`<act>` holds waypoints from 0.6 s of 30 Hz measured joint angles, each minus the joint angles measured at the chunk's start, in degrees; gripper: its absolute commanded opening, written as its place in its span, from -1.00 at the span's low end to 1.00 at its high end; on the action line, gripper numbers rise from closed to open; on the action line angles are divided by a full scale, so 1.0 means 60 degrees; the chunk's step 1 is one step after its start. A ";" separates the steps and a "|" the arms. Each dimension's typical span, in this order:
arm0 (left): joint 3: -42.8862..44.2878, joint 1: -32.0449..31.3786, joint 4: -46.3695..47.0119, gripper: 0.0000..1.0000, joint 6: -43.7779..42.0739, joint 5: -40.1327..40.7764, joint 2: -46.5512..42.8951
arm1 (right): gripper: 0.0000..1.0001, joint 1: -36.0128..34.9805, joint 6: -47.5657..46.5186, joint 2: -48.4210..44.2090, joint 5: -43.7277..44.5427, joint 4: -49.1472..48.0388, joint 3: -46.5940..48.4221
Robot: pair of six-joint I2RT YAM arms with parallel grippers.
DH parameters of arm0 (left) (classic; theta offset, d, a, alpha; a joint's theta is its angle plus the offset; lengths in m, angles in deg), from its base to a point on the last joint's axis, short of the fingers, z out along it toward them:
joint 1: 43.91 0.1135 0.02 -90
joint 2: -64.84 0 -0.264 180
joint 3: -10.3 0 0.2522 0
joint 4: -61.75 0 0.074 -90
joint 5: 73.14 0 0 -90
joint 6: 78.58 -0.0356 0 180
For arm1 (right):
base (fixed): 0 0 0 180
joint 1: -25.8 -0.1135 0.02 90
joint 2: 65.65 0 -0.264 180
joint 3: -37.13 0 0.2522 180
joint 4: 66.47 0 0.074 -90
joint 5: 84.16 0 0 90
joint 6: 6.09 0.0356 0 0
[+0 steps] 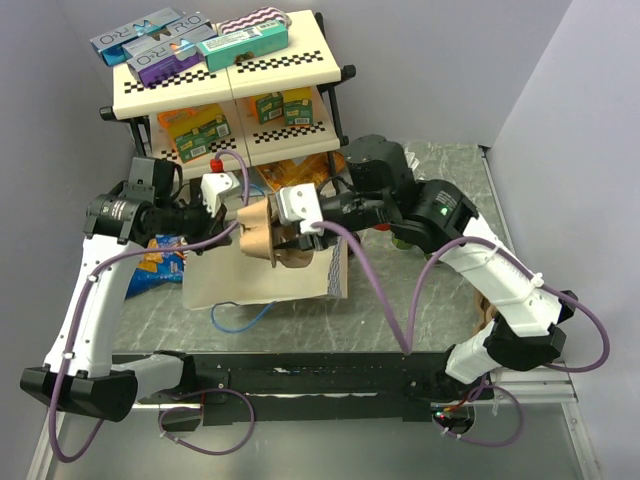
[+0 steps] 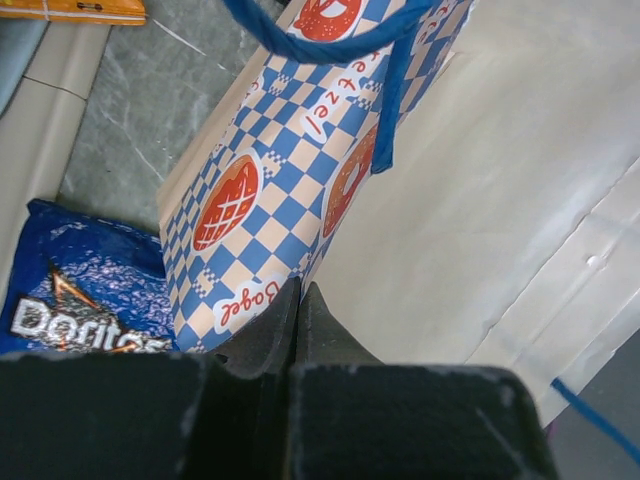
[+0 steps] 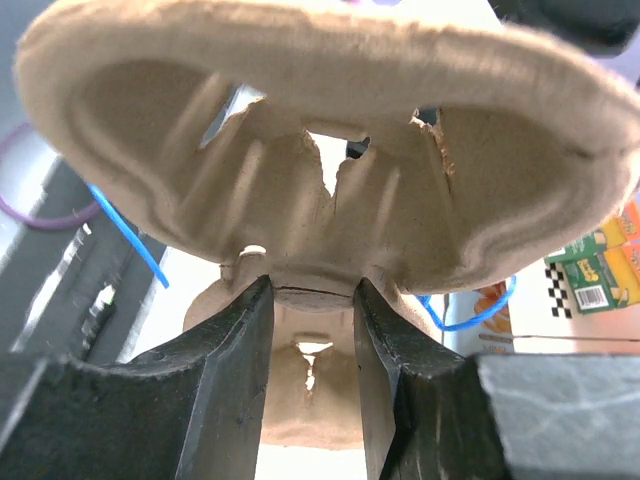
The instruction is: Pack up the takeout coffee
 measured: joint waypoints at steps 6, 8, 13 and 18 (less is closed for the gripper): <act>0.0004 -0.0022 0.0007 -0.99 0.0634 -0.0153 0.0127 | -1.00 -0.0168 -0.1213 -0.0044 0.0361 0.0211 -0.1064; 0.0004 -0.0026 0.0040 -0.98 0.0841 -0.0160 0.0124 | -1.00 -0.0306 -0.1555 -0.0044 0.0543 0.0426 -0.1384; 0.0000 -0.0026 0.0186 -0.99 0.1140 -0.0237 -0.0026 | -1.00 -0.0561 -0.2051 -0.0022 0.1198 0.0831 -0.1639; -0.0120 -0.0044 0.0204 -0.99 0.1359 -0.0586 -0.0546 | -1.00 -0.0947 -0.2262 0.0146 0.2386 0.1053 -0.1916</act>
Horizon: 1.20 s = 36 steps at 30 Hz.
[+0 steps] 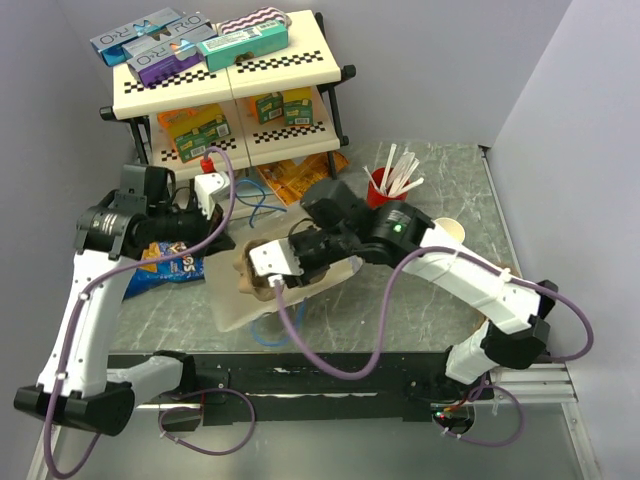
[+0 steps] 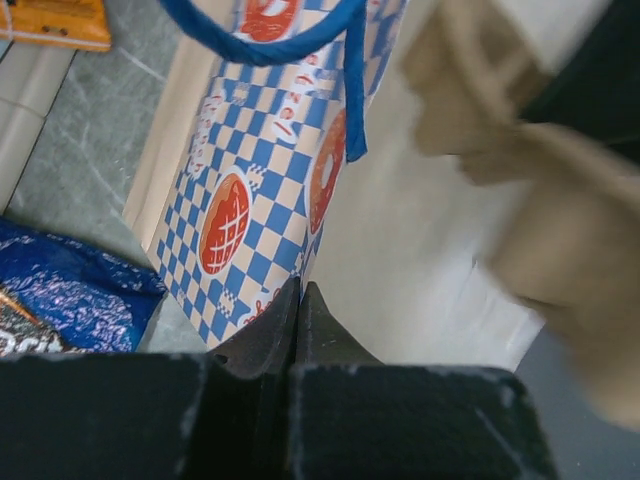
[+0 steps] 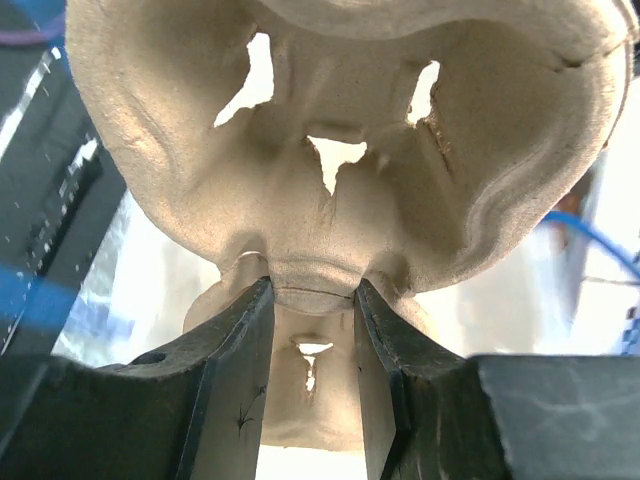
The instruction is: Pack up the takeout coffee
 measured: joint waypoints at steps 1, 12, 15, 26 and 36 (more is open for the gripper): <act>-0.0044 -0.0007 0.0007 -0.99 -0.0004 -0.0117 -0.0117 | -1.00 -0.0076 0.0022 0.0091 0.0255 0.0022 -0.0055; -0.0361 -0.0229 -0.0168 -0.99 0.0175 -0.1086 -0.0576 | -1.00 -0.0521 0.0233 0.1475 0.2586 0.0729 -0.0106; -0.0266 -0.0302 -0.0452 -0.99 0.0157 -0.1231 -0.0335 | -1.00 -0.0576 -0.0007 0.1701 0.2936 0.1235 -0.0025; 0.0229 -0.0801 -0.1104 -0.99 0.0171 -0.1647 0.0608 | -1.00 -0.0561 -0.0718 0.2149 0.3424 0.2965 0.0433; 0.0229 -0.1071 -0.1315 -0.99 0.0124 -0.1647 0.1115 | -1.00 -0.0270 -0.0557 0.2390 0.3530 0.3100 -0.0415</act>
